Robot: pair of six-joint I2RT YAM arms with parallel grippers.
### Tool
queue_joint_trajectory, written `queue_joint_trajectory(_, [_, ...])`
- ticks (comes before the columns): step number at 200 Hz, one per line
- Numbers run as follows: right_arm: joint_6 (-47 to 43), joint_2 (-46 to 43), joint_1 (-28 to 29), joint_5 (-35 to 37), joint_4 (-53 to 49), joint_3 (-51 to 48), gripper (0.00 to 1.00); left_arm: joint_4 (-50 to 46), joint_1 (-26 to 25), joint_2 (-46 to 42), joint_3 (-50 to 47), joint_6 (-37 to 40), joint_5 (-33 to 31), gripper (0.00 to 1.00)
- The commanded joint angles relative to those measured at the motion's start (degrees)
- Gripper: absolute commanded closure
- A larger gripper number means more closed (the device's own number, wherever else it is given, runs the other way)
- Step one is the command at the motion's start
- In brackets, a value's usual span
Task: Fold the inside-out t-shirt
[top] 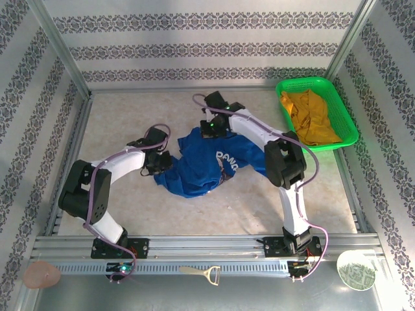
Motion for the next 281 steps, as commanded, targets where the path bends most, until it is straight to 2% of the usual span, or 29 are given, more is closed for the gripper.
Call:
queue_joint_trajectory(1, [2.3,-12.3,-7.3,-0.6,1.9,2.6,1.00,-3.1,2.3,-4.0,7.9,4.2,-2.4,1.00])
queue_joint_trajectory(39, [7.8,-25.7,-17.6,-3.1,4.0,7.9,1.00,-3.6,8.2,-11.8,19.8,1.3,-1.4,1.00])
queue_joint_trajectory(72, [8.6,-33.7,-20.5,-1.8,4.1,9.4,1.00,-0.4,12.1,-14.8,24.8,-2.6,1.2,0.94])
queue_joint_trajectory(97, [9.2,-39.6,-21.1,-1.7,5.1,2.5,1.00,0.5,13.1,-16.0,23.7,-3.6,2.5,0.93])
queue_joint_trajectory(117, [10.5,-46.9,-21.0,-2.6,8.6,-11.8,1.00,1.5,13.1,-17.9,17.1,-3.7,3.0,0.93])
queue_joint_trajectory(135, [12.0,-54.1,-20.9,-1.9,10.7,-29.4,1.00,3.5,13.1,-20.7,6.6,-4.0,2.2,0.76])
queue_joint_trajectory(151, [13.3,-59.4,-20.0,4.2,9.2,-45.1,1.00,6.1,13.2,-23.4,-3.3,-4.1,1.1,0.49])
queue_joint_trajectory(158, [14.1,-61.0,-20.1,7.1,7.8,-51.2,1.00,6.3,13.4,-24.4,-6.9,-4.5,0.1,0.42])
queue_joint_trajectory(162, [14.3,-61.9,-20.0,9.1,7.2,-54.0,0.92,6.8,13.4,-24.9,-8.7,-4.5,0.1,0.41])
queue_joint_trajectory(173, [15.4,-64.6,-19.4,13.8,5.9,-59.2,0.55,7.8,13.5,-26.2,-11.6,-4.3,-0.1,0.35])
queue_joint_trajectory(178, [15.7,-65.7,-19.3,14.9,5.7,-60.3,0.48,7.7,13.5,-26.9,-12.4,-4.2,-0.3,0.34])
queue_joint_trajectory(184, [15.8,-66.4,-19.0,15.8,5.4,-60.8,0.45,7.4,13.5,-27.3,-12.7,-3.8,-0.5,0.32])
queue_joint_trajectory(205, [14.2,-64.2,-17.9,14.8,6.1,-58.1,0.44,6.1,13.5,-27.3,-11.0,-1.7,-0.3,0.26])
queue_joint_trajectory(228, [11.4,-56.1,-14.8,12.8,7.4,-52.1,0.42,4.9,13.5,-25.5,-8.0,0.8,1.3,0.19])
queue_joint_trajectory(256, [8.4,-42.5,-9.4,7.3,8.3,-42.9,0.40,3.1,13.6,-22.2,-6.3,1.4,4.8,0.00])
queue_joint_trajectory(281, [2.6,-28.2,-5.4,4.4,6.8,-31.4,0.38,3.4,13.5,-22.1,-7.5,-1.0,6.6,0.00])
